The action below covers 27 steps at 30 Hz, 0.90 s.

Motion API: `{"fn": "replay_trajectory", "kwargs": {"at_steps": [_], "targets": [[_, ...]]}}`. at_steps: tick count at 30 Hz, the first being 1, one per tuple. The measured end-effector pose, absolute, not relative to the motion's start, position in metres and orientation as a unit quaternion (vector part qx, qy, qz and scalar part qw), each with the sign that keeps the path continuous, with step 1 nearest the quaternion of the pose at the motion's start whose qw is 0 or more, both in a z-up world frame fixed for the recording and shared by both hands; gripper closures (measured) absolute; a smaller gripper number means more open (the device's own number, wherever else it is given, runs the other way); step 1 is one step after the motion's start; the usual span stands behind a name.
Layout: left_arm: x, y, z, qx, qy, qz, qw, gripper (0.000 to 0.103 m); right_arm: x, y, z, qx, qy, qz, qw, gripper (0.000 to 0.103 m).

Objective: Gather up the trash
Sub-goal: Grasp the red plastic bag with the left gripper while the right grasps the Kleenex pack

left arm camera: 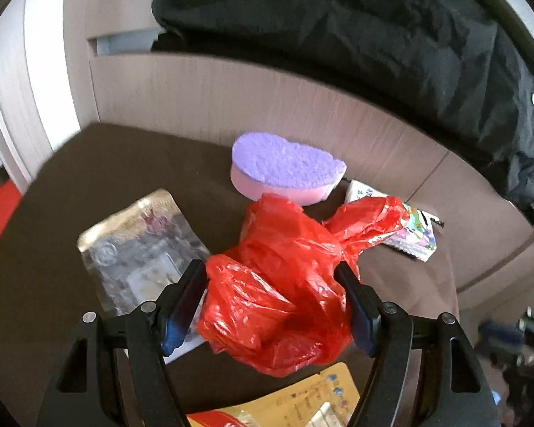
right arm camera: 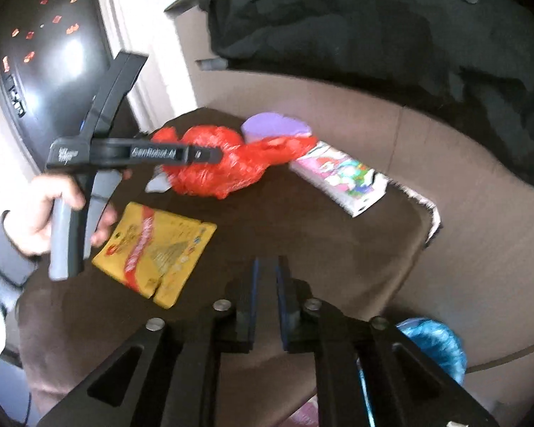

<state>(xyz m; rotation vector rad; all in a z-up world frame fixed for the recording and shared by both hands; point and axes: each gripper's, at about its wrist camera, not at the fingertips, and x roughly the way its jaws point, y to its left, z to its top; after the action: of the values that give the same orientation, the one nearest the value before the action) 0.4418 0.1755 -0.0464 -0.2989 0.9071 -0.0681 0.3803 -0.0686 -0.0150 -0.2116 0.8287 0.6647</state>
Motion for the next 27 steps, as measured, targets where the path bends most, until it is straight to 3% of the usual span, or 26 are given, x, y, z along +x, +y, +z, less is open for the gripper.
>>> {"fn": "replay_trajectory", "kwargs": {"at_steps": [4, 6, 14, 20, 24, 27], "targets": [[0.432, 0.175, -0.05, -0.123, 0.44, -0.049, 0.888, 0.049, 0.416, -0.054, 0.001, -0.113, 0.367, 0.319, 0.867, 0.082], [0.411, 0.187, -0.037, -0.125, 0.412, -0.041, 0.902, 0.051, 0.437, -0.041, 0.007, -0.123, 0.363, 0.323, 0.865, 0.079], [0.345, 0.252, -0.007, -0.149, 0.35, 0.009, 0.925, 0.051, 0.509, -0.014, -0.016, -0.187, 0.371, 0.304, 0.857, 0.079], [0.349, 0.267, -0.032, -0.192, 0.378, 0.022, 0.905, 0.051, 0.537, -0.042, -0.05, -0.083, 0.424, 0.268, 0.861, 0.078], [0.356, 0.259, -0.039, -0.197, 0.384, 0.004, 0.902, 0.051, 0.516, -0.042, -0.051, -0.056, 0.434, 0.319, 0.841, 0.058], [0.365, 0.247, -0.034, -0.188, 0.383, -0.005, 0.904, 0.051, 0.499, -0.019, -0.051, -0.161, 0.416, 0.323, 0.834, 0.056]]}}
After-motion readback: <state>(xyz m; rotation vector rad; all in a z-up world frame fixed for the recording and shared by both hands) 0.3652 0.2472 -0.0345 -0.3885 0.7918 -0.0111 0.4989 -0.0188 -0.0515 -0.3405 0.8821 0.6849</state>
